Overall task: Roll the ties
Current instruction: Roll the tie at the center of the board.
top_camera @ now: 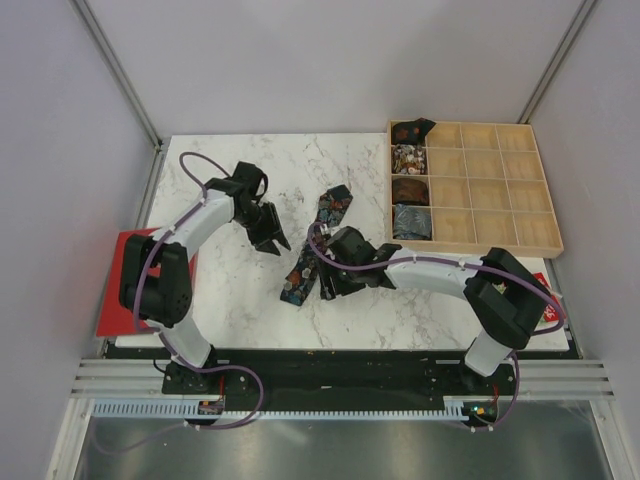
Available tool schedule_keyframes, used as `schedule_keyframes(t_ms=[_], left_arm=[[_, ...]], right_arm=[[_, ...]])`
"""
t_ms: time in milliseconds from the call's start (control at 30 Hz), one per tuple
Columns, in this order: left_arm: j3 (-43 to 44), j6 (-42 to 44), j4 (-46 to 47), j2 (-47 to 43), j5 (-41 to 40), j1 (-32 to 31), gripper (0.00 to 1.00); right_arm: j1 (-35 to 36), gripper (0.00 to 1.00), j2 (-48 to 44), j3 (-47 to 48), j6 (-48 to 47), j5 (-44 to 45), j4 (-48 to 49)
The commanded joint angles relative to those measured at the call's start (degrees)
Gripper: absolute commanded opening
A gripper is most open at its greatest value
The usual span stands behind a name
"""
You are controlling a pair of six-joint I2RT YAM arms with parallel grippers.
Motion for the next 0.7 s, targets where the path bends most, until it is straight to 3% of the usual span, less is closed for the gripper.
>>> schedule_keyframes(t_ms=[0,267,667], left_arm=[[1.4,5.2,-1.4,-1.4,-13.9,0.3,0.31],[-2.9,7.0,4.6,3.1,-19.6,0.3,0.16],[-8.4,4.8,12.4,6.0,-12.9,-1.4,0.13]], right_arm=[[1.6,0.67,-1.0,3.6,-6.1,3.9,-2.8],[3.2,0.71,4.2,8.7,-17.3,5.3,-5.5],[5.0,0.73,12.3,12.6,-25.0,2.9,-5.8]])
